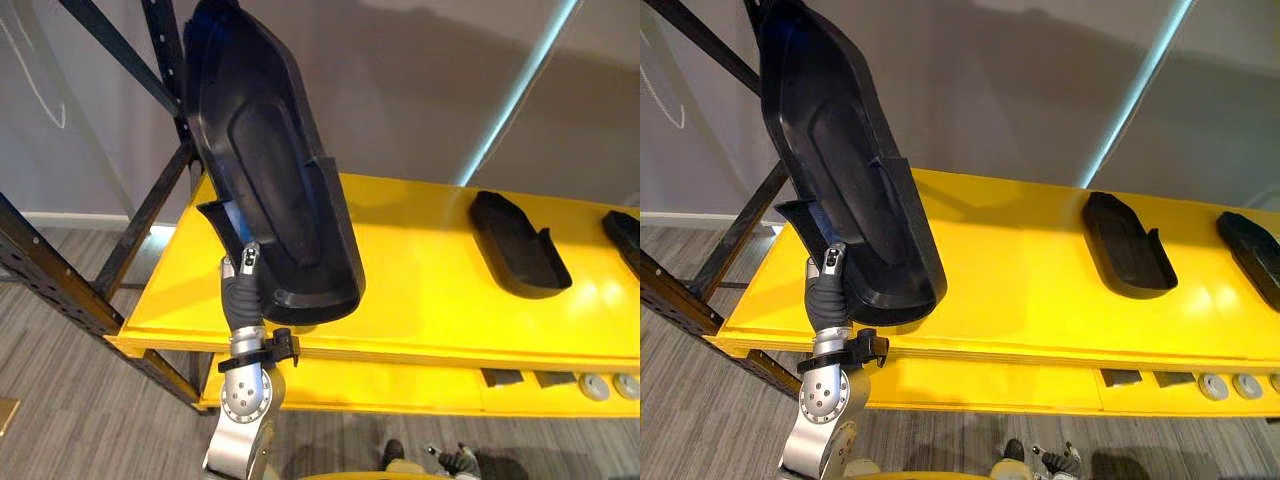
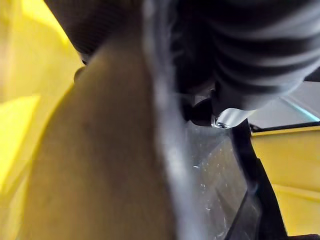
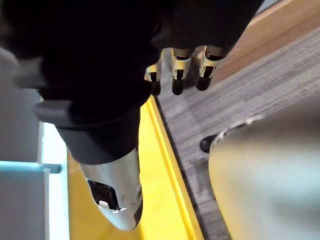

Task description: Walk over and take plastic housings, then place them on the shelf

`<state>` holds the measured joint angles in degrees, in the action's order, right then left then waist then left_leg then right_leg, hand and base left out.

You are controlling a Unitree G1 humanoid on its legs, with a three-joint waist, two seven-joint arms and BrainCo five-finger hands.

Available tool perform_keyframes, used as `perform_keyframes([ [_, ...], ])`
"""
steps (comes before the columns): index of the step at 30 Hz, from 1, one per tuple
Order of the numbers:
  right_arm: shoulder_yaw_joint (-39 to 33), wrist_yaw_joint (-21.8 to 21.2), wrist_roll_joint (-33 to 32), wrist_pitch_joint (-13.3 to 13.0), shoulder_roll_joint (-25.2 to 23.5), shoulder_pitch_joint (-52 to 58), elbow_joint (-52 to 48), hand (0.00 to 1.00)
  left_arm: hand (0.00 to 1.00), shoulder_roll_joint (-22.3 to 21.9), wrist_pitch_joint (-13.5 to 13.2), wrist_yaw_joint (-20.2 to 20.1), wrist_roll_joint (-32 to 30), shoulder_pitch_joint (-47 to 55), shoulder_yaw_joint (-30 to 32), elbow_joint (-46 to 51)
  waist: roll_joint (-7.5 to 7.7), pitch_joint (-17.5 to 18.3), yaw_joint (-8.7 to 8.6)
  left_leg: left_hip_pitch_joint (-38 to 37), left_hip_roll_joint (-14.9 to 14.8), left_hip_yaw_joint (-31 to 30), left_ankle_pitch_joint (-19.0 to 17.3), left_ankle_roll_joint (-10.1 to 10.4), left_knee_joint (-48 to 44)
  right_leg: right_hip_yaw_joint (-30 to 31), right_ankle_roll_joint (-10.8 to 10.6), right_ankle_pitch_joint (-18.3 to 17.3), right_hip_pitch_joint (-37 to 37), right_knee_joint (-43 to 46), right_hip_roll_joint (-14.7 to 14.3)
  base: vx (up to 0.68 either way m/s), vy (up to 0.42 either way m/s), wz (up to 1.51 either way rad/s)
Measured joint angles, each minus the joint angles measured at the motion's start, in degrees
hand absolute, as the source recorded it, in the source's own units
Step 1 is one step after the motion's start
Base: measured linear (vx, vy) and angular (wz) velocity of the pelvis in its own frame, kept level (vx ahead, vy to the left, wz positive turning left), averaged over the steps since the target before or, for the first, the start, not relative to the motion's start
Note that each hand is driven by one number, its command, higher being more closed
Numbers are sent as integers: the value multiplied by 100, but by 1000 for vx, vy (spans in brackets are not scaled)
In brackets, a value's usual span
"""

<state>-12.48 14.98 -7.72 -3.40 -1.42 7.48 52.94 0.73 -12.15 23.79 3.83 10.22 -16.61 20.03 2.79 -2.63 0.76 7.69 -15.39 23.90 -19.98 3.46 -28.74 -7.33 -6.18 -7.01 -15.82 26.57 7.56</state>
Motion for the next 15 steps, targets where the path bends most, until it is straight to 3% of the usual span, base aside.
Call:
perform_keyframes([
  [1, 7, -15, -9, -4, -10, 5, -3, 0, 100, -10, 2, -4, -2, -2, -12, -22, 11, -2, -4, -62, 67, 22, 31, -1, 81, 153, -2, -270, 57, 114, -157, 8, 30, -35],
  [2, 6, -20, -41, -9, -16, 37, -8, 0, 100, -27, 11, -38, -14, -18, -86, -38, 11, 5, -71, -109, 200, 27, 89, -17, 192, 471, 114, -685, 144, 85, -442, 42, -9, 0],
  [3, 1, -22, -73, -9, -11, 49, -8, 0, 100, -56, 16, -67, -25, -17, -131, -43, 24, 10, -114, -99, 256, 8, 123, -25, 235, 709, 266, -814, 188, -17, -538, 54, -30, 23],
  [4, -53, -16, -119, -30, 12, 100, -54, 0, 100, -157, 88, -130, -126, -6, -190, -50, -60, -31, -199, -128, 371, -82, 211, -16, 349, 914, 360, -753, 272, -72, -613, 146, -141, 43],
  [5, -105, -27, -125, -32, -52, 124, -60, 0, 100, -243, 119, -254, -354, -20, -174, -53, -70, -45, -211, -477, 435, -403, 573, 97, 924, 792, 528, -642, 666, -344, -654, 116, -165, 49],
  [11, -114, -30, -126, -32, -57, 150, -147, 0, 100, -252, 127, -265, -355, -19, -37, -296, -88, -12, -146, -631, 441, -499, 841, 125, 1307, 717, 584, -409, 882, -780, -715, 3, -45, 11],
  [15, -125, -30, -122, -32, -64, 199, -150, 0, 100, -256, 318, -265, -420, -17, 185, -557, -100, 2, -147, -644, 437, -497, 930, 122, 1488, 729, 540, -137, 1060, -1241, -758, -87, 25, -1],
])
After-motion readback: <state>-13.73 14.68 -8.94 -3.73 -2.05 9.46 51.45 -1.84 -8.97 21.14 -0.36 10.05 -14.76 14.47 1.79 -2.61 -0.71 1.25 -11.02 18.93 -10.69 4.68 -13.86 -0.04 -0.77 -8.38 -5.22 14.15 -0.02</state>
